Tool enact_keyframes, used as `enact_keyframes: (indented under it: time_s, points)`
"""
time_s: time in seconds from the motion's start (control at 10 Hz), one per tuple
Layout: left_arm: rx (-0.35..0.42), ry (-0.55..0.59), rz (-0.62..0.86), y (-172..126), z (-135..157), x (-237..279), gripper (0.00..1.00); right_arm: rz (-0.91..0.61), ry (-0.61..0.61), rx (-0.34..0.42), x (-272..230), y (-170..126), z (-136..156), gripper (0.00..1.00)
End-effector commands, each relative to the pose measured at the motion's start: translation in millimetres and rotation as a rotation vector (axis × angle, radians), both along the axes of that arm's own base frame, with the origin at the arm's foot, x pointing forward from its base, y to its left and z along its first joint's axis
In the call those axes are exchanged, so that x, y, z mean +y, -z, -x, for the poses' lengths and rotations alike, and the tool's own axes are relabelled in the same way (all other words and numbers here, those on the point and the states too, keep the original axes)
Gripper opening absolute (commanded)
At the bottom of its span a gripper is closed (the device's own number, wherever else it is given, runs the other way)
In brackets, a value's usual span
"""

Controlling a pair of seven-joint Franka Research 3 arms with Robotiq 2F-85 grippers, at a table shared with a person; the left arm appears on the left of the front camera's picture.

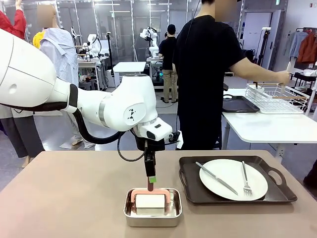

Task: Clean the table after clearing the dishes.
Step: Place the Lint Roller back on top of the Airtight Container, then when the right (or left) Handle tray is removed, use the right hand (or left hand) to clean the right (or left) side of the table with the Lint Roller.

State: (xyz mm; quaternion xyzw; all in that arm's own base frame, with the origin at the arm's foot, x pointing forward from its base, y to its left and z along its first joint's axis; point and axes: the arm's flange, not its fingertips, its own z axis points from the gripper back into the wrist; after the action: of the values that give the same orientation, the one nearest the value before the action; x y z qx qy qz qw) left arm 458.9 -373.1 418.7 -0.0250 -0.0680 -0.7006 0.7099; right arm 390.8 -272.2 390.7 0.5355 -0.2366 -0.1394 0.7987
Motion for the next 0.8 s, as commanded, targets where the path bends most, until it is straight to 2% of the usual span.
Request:
enact_keyframes:
  time_s: [0.0,0.1,0.7]
  points:
    - [-0.027,-0.002,0.0,-7.5,4.5,1.3,1.0,-0.006,0.0,-0.008,0.9,-1.9,3.1,1.0]
    - [0.0,0.0,0.0,0.0,0.0,0.0,1.0,-0.006,0.0,-0.008,0.9,-1.9,3.1,1.0]
    - [0.0,0.0,0.0,0.0,0.0,0.0,1.0,-0.006,0.0,-0.008,0.9,-1.9,3.1,1.0]
